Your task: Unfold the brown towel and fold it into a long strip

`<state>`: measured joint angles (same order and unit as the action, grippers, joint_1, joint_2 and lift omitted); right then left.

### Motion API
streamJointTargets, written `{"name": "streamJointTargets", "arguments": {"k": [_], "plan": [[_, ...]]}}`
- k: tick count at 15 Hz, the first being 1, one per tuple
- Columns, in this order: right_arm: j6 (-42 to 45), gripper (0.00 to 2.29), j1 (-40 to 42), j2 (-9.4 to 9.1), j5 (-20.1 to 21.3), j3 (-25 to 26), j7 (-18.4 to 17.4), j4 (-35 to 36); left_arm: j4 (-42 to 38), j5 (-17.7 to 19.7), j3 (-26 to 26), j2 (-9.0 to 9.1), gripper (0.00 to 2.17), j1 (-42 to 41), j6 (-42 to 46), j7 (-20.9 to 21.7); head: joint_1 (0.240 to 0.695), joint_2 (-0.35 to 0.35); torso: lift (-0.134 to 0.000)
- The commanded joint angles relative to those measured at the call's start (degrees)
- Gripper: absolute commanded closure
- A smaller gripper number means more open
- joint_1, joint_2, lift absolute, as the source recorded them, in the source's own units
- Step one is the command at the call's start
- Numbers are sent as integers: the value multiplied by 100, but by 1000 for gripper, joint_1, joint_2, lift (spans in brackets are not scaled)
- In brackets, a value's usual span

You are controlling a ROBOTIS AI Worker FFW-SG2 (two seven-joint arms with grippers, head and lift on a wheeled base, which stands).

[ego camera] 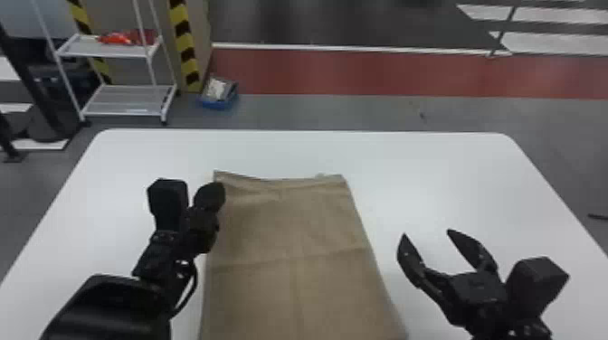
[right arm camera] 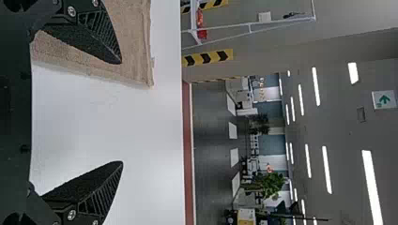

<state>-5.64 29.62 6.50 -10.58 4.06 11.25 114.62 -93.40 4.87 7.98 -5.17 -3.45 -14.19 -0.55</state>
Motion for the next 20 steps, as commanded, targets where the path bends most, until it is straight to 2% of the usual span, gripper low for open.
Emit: {"name": "streamJointTargets", "arguments": {"k": [1,6,8,9,10,12,14,15,16,17,18,20], "plan": [[-12,124,26,0,-31,7,0,-1,-65,-171,151,16,1649,-33,16,-33,695,-67,-114],[-30,124,26,0,-84,60,0,-89,-829,-355,889,-11,1649,-595,87,-112,695,-111,-114],[-30,124,17,0,-84,60,0,-115,-1216,-549,1206,-20,1646,-877,34,-120,695,-166,-114],[-47,124,8,0,-84,60,0,-124,-1286,-593,1285,-20,1632,-921,34,-120,695,-183,-114],[-65,124,8,0,-84,51,0,-124,-1304,-707,1347,-11,1467,-912,34,-147,695,-199,-114],[-65,124,26,0,-93,60,0,-159,-1313,-848,1426,-28,1447,-929,-36,-252,695,-226,-114],[-65,124,0,0,-198,122,0,-256,-1480,-795,1522,-28,1447,-1105,-212,-200,695,-238,-114],[-65,124,-9,0,-198,122,0,-264,-1550,-795,1584,-28,1345,-1167,-230,-182,695,-245,-114],[-65,124,-9,0,-198,122,0,-264,-1585,-812,1654,-37,934,-1219,-230,-173,695,-253,-114],[-82,124,-18,0,-198,104,0,-264,-1594,-839,1707,-37,414,-1237,-282,-156,695,-272,-114],[-153,124,-27,0,-198,95,0,-264,-1629,-839,1742,-46,90,-1263,-405,-112,695,-280,-114],[-276,124,-36,0,-198,95,0,-264,-1779,-839,1804,-81,33,-1404,-511,-103,695,-293,-114]]}}
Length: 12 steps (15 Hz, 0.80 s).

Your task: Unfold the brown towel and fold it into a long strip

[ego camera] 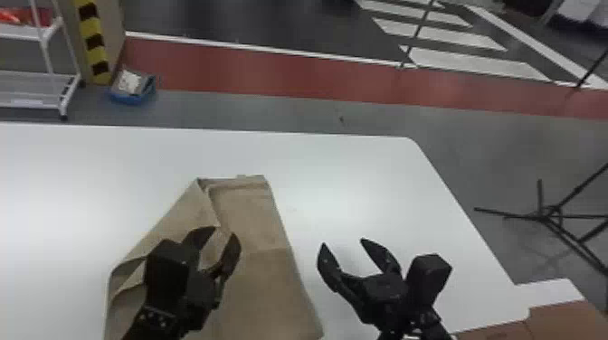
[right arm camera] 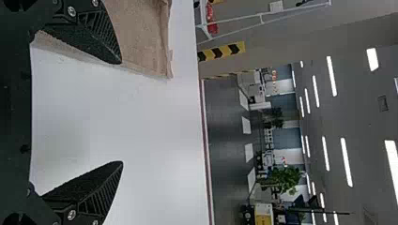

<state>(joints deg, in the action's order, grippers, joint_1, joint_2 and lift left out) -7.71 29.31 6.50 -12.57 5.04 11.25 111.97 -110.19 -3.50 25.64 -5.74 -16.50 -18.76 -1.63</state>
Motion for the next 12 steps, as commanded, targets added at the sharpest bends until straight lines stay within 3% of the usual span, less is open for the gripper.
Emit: {"name": "streamJointTargets", "arguments": {"k": [1,7,9,12], "plan": [[-86,124,-4,0,0,-11,0,0,-161,-1,46,-77,36,-161,-54,-4,695,-297,-114],[-86,221,-127,0,246,-574,0,79,-161,-115,-306,-103,36,-205,333,-391,695,-273,-114],[-280,259,-373,0,641,-987,-44,9,-143,-71,-464,-121,46,-213,491,-426,695,-191,-114],[-245,313,-830,-8,756,-1549,-114,-545,-134,-45,-508,-165,46,-257,596,-461,695,-109,-114]]}}
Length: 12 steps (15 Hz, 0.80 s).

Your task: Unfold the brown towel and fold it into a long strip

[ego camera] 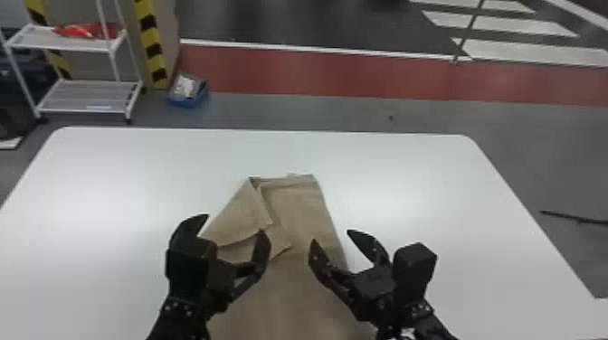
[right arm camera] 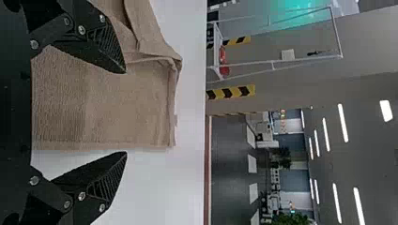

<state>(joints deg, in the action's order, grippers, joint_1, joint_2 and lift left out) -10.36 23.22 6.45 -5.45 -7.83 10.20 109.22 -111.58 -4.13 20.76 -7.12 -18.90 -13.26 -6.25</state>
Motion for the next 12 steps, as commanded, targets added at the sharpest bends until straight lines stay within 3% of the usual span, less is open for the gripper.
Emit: {"name": "streamJointTargets", "arguments": {"k": [1,3,4,7,12], "plan": [[20,323,-371,-4,167,-457,-88,-454,-4,18,-28,-35,46,-44,152,-7,695,-89,-114],[90,367,-626,-39,466,-791,-247,-788,5,27,-72,-62,43,-70,204,1,695,-35,-114],[73,508,-758,-39,554,-931,-264,-929,23,62,-80,-88,43,-70,222,1,695,-18,-114],[2,522,-986,-83,615,-1081,-431,-1183,146,123,-124,-105,43,-70,257,1,695,30,-114],[37,522,-1223,-83,633,-1116,-616,-1517,163,123,-124,-105,39,-53,240,10,695,40,-114]]}}
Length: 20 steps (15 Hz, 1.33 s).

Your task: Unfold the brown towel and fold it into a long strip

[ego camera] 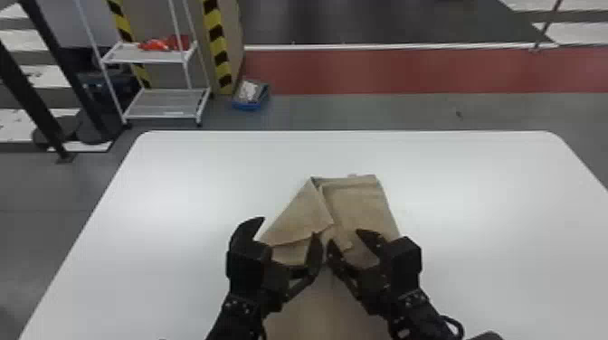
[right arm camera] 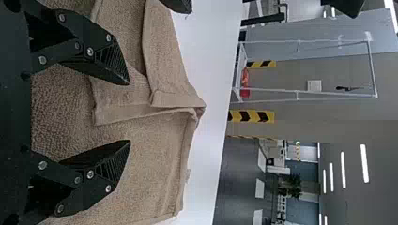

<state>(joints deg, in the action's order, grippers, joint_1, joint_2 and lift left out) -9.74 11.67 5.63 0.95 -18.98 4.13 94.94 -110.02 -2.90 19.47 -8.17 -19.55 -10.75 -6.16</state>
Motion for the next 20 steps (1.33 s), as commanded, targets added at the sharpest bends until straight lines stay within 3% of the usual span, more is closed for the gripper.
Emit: {"name": "streamJointTargets", "arguments": {"k": [1,9,20], "plan": [[-147,522,-156,-1,-43,-1,-9,-160,24,0,4,9,39,13,-11,1,695,38,-114],[-59,765,-156,8,-95,-18,18,-99,279,106,-5,9,39,233,-11,27,695,37,-114],[-323,768,-165,17,-130,17,27,-90,358,158,-31,17,39,303,-64,62,695,34,-114]]}}
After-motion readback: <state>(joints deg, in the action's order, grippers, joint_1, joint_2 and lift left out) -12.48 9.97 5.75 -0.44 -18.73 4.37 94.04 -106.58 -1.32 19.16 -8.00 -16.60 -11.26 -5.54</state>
